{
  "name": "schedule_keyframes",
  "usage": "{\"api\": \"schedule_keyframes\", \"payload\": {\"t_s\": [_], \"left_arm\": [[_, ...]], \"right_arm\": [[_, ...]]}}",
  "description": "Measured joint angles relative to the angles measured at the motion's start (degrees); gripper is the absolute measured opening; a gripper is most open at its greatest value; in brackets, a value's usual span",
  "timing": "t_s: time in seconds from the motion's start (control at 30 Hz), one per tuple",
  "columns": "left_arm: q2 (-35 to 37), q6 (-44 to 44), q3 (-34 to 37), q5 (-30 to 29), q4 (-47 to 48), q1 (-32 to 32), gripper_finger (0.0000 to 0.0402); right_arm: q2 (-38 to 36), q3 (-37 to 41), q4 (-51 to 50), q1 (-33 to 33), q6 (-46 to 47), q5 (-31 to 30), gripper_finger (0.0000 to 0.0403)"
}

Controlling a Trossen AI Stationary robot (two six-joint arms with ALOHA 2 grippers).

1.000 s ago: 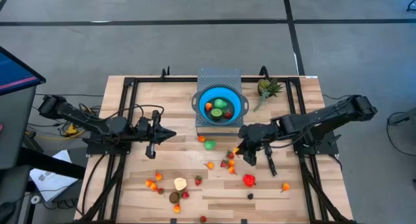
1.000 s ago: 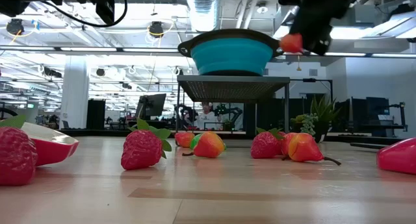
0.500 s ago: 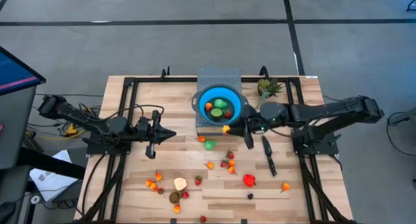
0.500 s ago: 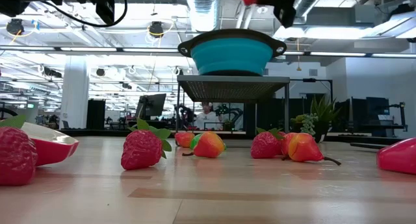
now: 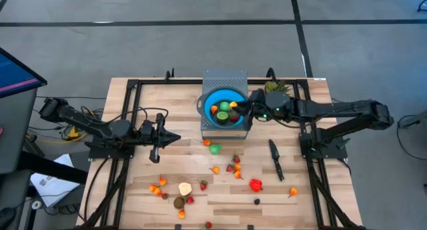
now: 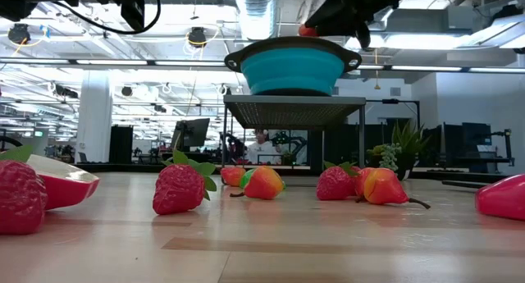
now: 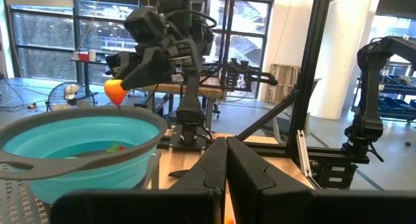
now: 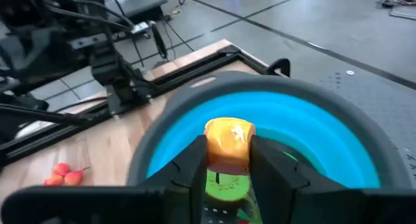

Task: Pick & Place Fruit
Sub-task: Put the peach into the strainer bowl, then put the right sliced apple into the strainer bowl

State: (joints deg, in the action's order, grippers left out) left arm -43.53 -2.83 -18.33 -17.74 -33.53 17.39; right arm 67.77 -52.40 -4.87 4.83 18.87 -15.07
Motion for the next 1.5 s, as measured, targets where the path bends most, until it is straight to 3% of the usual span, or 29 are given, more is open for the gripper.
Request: {"api": "schedule_keyframes", "payload": {"t_s": [0.27, 0.6, 0.73, 0.9, 1.1, 1.4, 1.5], "left_arm": [[0.0, 0.0, 0.01, 0.0, 0.02, 0.0, 0.0002], [0.0, -0.02, 0.0, 0.0, 0.02, 0.0, 0.0002], [0.0, -0.02, 0.0, 0.0, 0.02, 0.0, 0.0002], [0.0, -0.02, 0.02, 0.0, 0.03, 0.0, 0.0002], [0.0, -0.02, 0.01, 0.0, 0.04, 0.0, 0.0002], [0.0, -0.02, 0.0, 0.0, 0.04, 0.0, 0.0002], [0.0, -0.02, 0.0, 0.01, 0.04, 0.0, 0.0002]], "right_arm": [[0.0, 0.0, -3.62, 1.83, -0.46, 0.0, 0.0127], [-0.31, 0.0, -5.53, 1.95, -0.42, 0.21, 0.0224], [-2.85, -0.02, -6.8, 0.27, 0.09, 4.58, 0.0234], [-6.8, -0.02, -14.83, -4.28, 4.5, 10.9, 0.0214], [-9.07, -0.02, -22.26, -12.92, 10.81, 11.0, 0.0178], [-8.37, -0.01, -22.79, -24.9, 21.03, 10.44, 0.0118], [-7.75, -0.06, -23.84, -27.86, 26.4, 7.63, 0.0089]]}}
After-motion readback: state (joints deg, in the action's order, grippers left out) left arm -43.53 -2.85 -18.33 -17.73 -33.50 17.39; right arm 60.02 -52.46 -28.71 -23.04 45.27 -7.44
